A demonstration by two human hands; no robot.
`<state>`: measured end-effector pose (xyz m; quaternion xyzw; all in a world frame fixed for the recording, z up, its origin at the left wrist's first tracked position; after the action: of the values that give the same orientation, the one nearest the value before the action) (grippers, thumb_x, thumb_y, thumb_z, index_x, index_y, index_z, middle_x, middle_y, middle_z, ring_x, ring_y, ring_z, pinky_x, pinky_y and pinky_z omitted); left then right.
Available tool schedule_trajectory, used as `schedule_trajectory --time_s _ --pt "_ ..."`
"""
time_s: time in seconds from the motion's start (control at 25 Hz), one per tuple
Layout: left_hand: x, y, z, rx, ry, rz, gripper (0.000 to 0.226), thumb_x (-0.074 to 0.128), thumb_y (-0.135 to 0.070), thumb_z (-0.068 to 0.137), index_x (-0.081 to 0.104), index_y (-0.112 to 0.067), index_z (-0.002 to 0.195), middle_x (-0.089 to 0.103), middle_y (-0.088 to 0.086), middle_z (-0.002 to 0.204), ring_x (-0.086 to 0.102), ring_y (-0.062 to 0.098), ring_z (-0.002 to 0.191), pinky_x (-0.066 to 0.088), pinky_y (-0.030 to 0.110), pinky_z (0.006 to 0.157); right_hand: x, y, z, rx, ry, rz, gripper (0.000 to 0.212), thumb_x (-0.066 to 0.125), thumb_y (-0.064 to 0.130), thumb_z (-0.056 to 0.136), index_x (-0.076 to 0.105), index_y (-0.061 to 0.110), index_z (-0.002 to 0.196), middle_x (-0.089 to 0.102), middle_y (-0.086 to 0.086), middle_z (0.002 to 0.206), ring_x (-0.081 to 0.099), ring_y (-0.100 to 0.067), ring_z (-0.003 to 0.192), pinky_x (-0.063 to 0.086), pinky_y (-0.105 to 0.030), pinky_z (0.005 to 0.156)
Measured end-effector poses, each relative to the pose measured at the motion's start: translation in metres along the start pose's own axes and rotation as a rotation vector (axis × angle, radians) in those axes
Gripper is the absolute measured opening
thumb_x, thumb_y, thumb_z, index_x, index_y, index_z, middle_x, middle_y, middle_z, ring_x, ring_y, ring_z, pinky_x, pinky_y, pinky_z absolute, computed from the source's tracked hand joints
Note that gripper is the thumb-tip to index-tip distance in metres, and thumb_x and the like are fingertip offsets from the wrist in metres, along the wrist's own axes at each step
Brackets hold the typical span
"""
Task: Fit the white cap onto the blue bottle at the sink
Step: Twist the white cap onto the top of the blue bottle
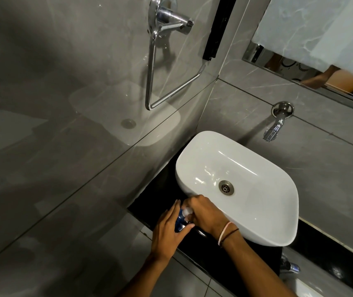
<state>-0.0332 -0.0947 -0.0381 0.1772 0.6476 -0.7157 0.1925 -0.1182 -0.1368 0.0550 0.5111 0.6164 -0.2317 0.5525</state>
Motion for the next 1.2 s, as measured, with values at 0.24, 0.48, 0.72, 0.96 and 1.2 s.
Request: schedule_trajectory --time_s 0.24,0.48,0.72,0.96,1.2 --pt "-0.001 -0.002 0.001 -0.014 0.026 -0.002 0.084 0.066 -0.058 0.076 0.038 -0.019 0.145 0.053 0.002 0.142 0.049 0.018 0.129 0.049 0.038 0.101 0.009 0.010 0.013 0.014 0.123 -0.314 0.026 0.064 0.016 0.095 0.067 0.000 0.115 0.069 -0.025 0.115 0.069 -0.041 0.105 0.056 -0.041 0.083" --pt "-0.010 -0.008 -0.001 0.063 -0.031 0.052 0.069 0.076 -0.042 0.072 0.055 -0.015 0.132 0.066 0.003 0.126 0.059 0.022 0.117 0.052 0.046 0.096 0.021 0.022 0.009 -0.064 0.135 -0.503 0.026 0.060 0.012 0.100 0.062 0.005 0.125 0.068 -0.018 0.121 0.068 -0.036 0.109 0.056 -0.042 0.091" --pt "-0.008 -0.006 0.000 0.020 -0.057 0.075 0.075 0.077 -0.049 0.071 0.055 -0.012 0.132 0.062 0.008 0.131 0.057 0.026 0.121 0.049 0.047 0.101 -0.002 0.012 0.003 -0.077 0.093 -0.161 0.049 0.069 0.011 0.087 0.057 0.012 0.135 0.061 -0.014 0.132 0.063 -0.036 0.115 0.055 -0.043 0.095" --pt "-0.002 -0.001 0.001 -0.005 -0.019 0.075 0.082 0.067 -0.059 0.074 0.045 -0.016 0.141 0.054 0.003 0.141 0.050 0.024 0.128 0.042 0.044 0.108 0.000 0.004 0.001 0.005 0.018 -0.105 0.017 0.072 0.019 0.088 0.069 0.006 0.097 0.071 -0.020 0.103 0.069 -0.040 0.092 0.041 -0.030 0.066" --pt "-0.004 -0.001 -0.001 0.034 -0.047 0.072 0.075 0.073 -0.052 0.074 0.050 -0.016 0.136 0.057 0.004 0.138 0.055 0.024 0.125 0.046 0.043 0.104 -0.004 -0.018 -0.009 0.190 0.000 0.026 0.072 0.079 0.059 0.073 0.061 0.014 0.126 0.070 -0.009 0.119 0.068 -0.031 0.106 0.057 -0.039 0.084"
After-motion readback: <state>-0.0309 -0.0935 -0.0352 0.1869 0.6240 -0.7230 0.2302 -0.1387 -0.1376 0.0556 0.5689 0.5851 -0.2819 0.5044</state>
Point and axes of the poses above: each hand's wrist, its own z-axis towards the middle knuckle, its own x-axis out of the palm, y = z × x, the point moved 8 cm from there along z, towards the middle knuckle
